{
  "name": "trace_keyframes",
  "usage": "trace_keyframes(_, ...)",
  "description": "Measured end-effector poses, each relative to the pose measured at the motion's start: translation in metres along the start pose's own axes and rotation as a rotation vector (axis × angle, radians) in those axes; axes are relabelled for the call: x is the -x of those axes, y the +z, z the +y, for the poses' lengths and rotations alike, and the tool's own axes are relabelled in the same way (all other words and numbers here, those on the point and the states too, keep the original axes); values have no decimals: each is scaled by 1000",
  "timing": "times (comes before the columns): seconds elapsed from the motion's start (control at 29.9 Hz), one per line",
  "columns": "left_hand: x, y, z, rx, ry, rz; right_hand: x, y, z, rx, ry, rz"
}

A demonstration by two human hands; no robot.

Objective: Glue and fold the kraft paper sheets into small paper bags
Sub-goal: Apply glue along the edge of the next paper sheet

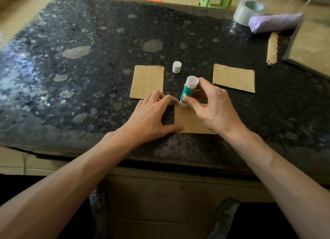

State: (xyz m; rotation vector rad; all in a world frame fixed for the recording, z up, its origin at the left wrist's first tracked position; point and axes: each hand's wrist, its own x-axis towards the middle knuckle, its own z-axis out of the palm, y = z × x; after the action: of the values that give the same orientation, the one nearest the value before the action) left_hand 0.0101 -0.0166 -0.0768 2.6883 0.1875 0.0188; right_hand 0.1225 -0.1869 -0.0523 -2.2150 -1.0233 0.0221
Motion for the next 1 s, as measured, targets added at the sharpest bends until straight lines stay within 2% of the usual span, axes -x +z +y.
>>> trace_keyframes(0.2, 0, 1, -1, 5, 1, 5, 1, -1, 2, 8, 5, 38)
trace_keyframes(0.57, -1, 1, -1, 7, -4, -3, -1, -7, 8, 41, -7, -56)
trace_keyframes(0.84, 0, 1, 0, 25, -11, 2, 2, -5, 10, 53, -10, 50)
trace_keyframes(1.0, -1, 0, 0, 18, -18, -2, 2, -2, 13, -41, 43, 61)
